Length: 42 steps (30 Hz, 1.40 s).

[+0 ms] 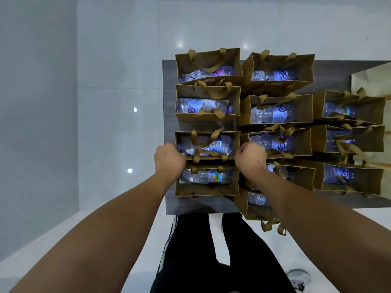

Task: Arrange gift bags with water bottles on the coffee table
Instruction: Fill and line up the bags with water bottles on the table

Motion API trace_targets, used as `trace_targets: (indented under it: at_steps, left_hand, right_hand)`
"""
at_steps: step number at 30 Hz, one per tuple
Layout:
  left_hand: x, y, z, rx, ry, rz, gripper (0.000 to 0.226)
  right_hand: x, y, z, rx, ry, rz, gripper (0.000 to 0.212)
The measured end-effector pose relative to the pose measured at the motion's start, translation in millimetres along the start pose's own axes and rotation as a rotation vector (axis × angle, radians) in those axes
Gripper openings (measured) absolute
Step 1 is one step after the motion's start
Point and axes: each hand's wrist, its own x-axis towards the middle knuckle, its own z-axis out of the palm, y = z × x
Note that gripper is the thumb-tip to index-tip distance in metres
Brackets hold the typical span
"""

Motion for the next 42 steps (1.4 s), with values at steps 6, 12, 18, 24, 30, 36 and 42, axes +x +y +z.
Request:
trace_targets:
  at_steps: [6, 12, 18, 24, 30, 36, 42]
  left_hand:
    - [5.0, 11.7, -14.6, -0.005, 0.077, -0.003, 0.031]
    - [37.1, 56.9, -33.7, -0.174, 0.221, 0.051, 0.048]
    - [71.0, 64.0, -29.7, -0.280, 0.265, 0.055, 0.030]
    - [64.9, 48.1, -21.7, -0.147, 0.252, 0.052, 0.029]
    - [57.1, 41.3, -18.6, -0.092, 0.259, 0.059, 0.028]
    - [47.9, 42.0, -20.2, -0.189, 0.260, 0.065, 0.030]
    - [18.3, 34.8, -18.3, -0.142, 0.199, 0.147, 0.033]
  right_hand:
    - [3.3, -13.6, -14.0, -0.033, 0.069, -0.009, 0.026]
    - [30.6, -44.5, -35.3, 0.239, 0.228, -0.065, 0.038]
    - [65.0, -54.7, -34.4, 0.222, 0.186, -0.036, 0.027]
    - [54.9, -49.1, -28.8, 0.137, 0.173, -0.019, 0.023]
    - [51.5, -47.0, -26.6, 0.138, 0.192, -0.023, 0.027]
    - [39.1, -44.2, -23.0, 0.217, 0.181, -0.054, 0.031]
    - [6.1, -25.2, -28.0, 0.247, 0.196, -0.106, 0.041]
